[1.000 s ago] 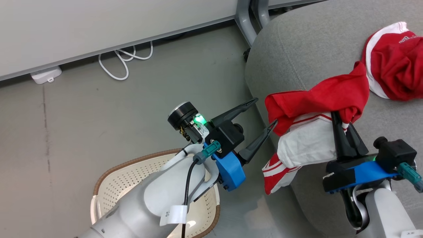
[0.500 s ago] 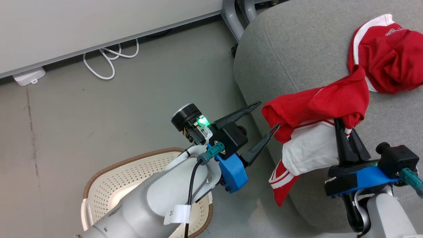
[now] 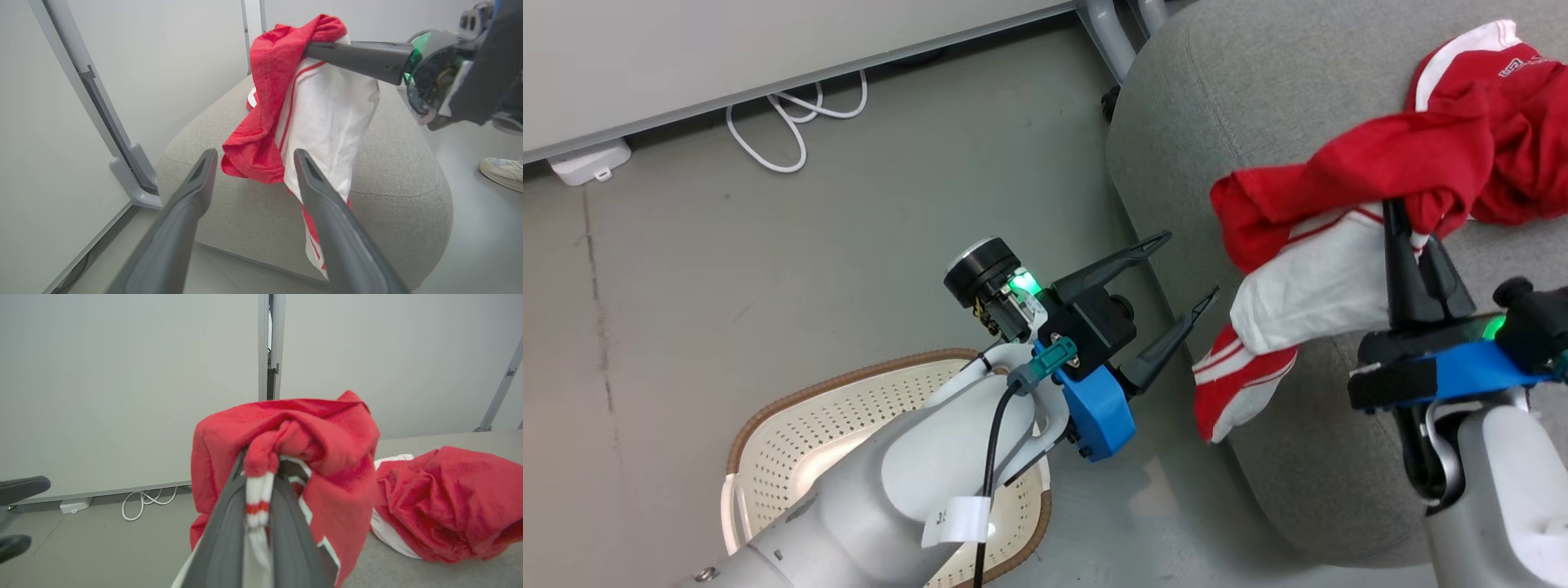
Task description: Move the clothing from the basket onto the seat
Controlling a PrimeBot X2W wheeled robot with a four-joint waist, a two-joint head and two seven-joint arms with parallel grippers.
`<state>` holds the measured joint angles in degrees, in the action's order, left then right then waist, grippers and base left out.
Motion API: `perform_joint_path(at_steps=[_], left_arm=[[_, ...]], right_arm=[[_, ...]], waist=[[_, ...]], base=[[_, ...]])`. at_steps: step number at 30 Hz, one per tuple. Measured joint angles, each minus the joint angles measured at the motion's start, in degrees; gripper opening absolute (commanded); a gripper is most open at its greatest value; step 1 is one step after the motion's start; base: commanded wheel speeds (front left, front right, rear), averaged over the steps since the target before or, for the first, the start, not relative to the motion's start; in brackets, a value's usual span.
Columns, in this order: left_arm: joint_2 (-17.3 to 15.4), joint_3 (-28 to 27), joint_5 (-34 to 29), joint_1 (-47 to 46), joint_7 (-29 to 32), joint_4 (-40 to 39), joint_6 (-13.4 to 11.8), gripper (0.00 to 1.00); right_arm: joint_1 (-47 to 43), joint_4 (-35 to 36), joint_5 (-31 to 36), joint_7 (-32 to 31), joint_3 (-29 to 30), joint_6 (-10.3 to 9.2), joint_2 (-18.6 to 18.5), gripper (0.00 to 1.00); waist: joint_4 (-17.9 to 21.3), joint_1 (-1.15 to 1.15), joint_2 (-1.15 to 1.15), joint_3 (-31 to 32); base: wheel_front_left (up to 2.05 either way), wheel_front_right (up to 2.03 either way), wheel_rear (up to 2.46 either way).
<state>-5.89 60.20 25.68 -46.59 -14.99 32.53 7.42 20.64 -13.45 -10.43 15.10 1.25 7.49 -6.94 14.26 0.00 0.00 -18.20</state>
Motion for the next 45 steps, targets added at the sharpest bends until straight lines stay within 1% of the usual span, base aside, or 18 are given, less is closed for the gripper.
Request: perform_joint_path(at_steps=[2, 5, 11, 17, 21, 24, 27, 31, 34, 37, 40, 45], left_arm=[[-0.2, -0.16, -0.11, -0.51, 0.0, -0.2, 0.0, 1.0], [-0.49, -0.2, -0.58, -1.26, 0.0, -0.44, 0.0, 1.0], [-1.13, -0.31, -1.72, -4.0, 0.02, -1.07, -0.08, 1.0], [-1.88, -0.23, -3.08, -7.32, 0.49, -2.15, -0.4, 1.0], [-2.67, -0.07, -3.8, -9.29, 1.32, -2.77, -0.45, 1.0], [-2.83, 0.22, -4.52, -10.74, 1.82, -3.33, -0.49, 1.0], [-2.97, 0.79, -5.12, -11.9, 2.25, -3.91, -0.49, 1.0], [-3.24, 1.41, -5.55, -13.22, 2.6, -4.58, -0.49, 1.0], [-3.54, 1.56, -5.69, -13.72, 2.82, -4.91, -0.49, 1.0], [-4.23, 1.68, -5.73, -13.93, 2.9, -5.16, -0.51, 1.0], [-4.46, 1.89, -5.8, -14.08, 3.13, -5.56, -0.54, 1.0], [-4.82, 2.16, -5.77, -14.2, 3.58, -6.11, -0.59, 1.0]], right_arm=[[2.07, 0.47, 0.63, -0.01, -0.51, 0.0, -0.71, 0.0], [7.06, 1.36, 1.02, -0.07, -0.69, 0.0, -2.81, 0.0], [18.23, 3.53, 1.49, -0.07, 1.69, 0.0, -7.95, 0.0], [29.59, 4.55, 1.2, -0.08, 8.61, 0.0, -15.07, 0.0], [35.6, 4.02, 1.69, -0.07, 11.87, 0.0, -20.82, 0.0], [39.07, 1.64, 1.74, -0.05, 14.16, 0.01, -25.72, 0.0], [40.66, -3.45, 1.58, -0.07, 17.11, 0.0, -30.27, 0.0], [40.84, -9.23, 1.98, -0.07, 20.08, 0.0, -34.21, 0.0], [39.56, -10.99, 3.27, -0.07, 22.05, 0.0, -35.08, 0.0], [36.72, -11.98, 4.28, -0.07, 23.86, 0.0, -34.37, 0.0], [33.95, -12.76, 4.66, -0.07, 25.87, 0.0, -31.81, 0.0], [29.1, -13.05, 6.15, -0.07, 27.75, 0.01, -26.14, 0.0]], waist=[[-0.08, 0.0, 0.0, -0.7], [-0.26, 0.0, 0.0, -2.13], [-0.85, 0.0, 0.0, -6.26], [-1.55, 0.0, 0.0, -11.75], [-1.71, 0.01, 0.0, -15.71], [-1.7, 0.0, 0.0, -18.62], [-1.65, 0.01, 0.0, -21.3], [-1.5, 0.01, 0.0, -24.22], [-1.32, 0.01, 0.0, -25.89], [-0.98, 0.01, 0.0, -27.09], [-0.52, 0.01, 0.0, -27.77], [-0.19, 0.0, 0.0, -28.33]], base=[[0.0, 0.0, 0.0], [0.0, 0.0, 0.0], [0.0, 0.0, 0.0], [0.0, 0.0, 0.0], [0.0, 0.0, 0.0], [0.0, 0.0, 0.0], [0.0, 0.0, 0.0], [0.0, 0.0, 0.0], [0.0, 0.0, 0.0], [0.0, 0.0, 0.0], [0.0, 0.0, 0.0], [0.0, 0.0, 0.0]])
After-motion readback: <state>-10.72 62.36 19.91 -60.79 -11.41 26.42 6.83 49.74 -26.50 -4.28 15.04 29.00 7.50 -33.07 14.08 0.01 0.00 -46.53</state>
